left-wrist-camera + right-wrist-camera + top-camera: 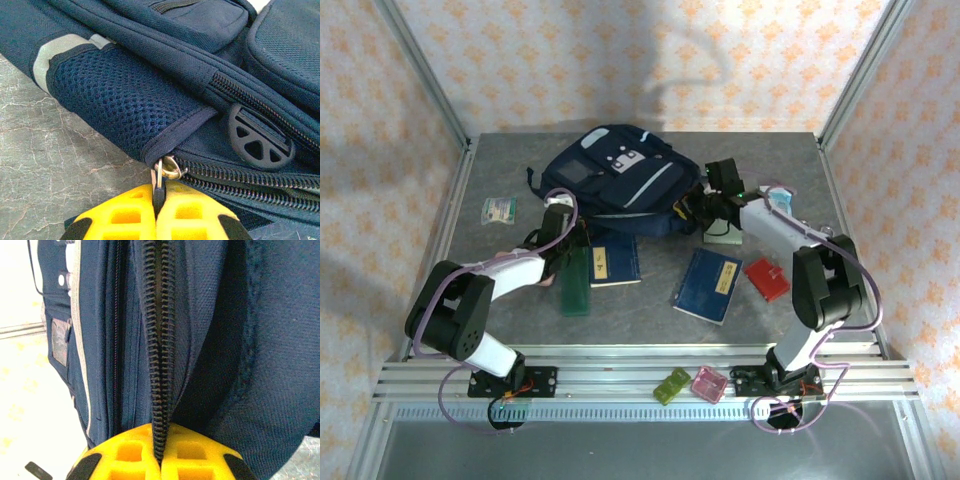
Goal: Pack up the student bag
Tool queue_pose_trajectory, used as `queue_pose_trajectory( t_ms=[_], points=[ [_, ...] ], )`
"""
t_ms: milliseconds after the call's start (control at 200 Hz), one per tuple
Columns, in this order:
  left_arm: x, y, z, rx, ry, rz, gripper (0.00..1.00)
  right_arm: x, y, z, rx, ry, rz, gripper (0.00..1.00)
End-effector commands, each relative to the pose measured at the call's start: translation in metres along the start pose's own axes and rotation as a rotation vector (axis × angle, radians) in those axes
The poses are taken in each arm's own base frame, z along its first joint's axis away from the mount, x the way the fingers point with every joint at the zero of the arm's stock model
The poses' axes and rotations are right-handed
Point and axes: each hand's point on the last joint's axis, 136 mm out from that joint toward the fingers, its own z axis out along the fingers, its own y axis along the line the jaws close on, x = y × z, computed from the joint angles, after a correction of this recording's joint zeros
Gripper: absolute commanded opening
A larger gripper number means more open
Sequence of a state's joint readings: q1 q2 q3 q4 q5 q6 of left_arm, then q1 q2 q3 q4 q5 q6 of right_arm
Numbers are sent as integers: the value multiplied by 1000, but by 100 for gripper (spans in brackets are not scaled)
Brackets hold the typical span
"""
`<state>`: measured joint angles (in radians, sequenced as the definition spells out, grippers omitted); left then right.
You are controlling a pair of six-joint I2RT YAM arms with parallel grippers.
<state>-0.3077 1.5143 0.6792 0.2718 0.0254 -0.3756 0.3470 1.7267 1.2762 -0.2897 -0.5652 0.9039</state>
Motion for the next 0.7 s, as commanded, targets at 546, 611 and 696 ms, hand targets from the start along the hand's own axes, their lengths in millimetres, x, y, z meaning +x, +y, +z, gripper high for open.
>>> queue_pose_trajectory(
  t_ms=[546, 611, 696],
  points=[
    [-19, -31, 21, -63, -27, 64, 11, -111, 16, 9, 103, -299, -130, 0],
    [-21, -34, 23, -57, -21, 62, 15, -114, 10, 15, 120, -305, -142, 0],
    [-21, -40, 21, -28, -17, 52, 22, -117, 3, 26, 135, -303, -171, 0]
  ],
)
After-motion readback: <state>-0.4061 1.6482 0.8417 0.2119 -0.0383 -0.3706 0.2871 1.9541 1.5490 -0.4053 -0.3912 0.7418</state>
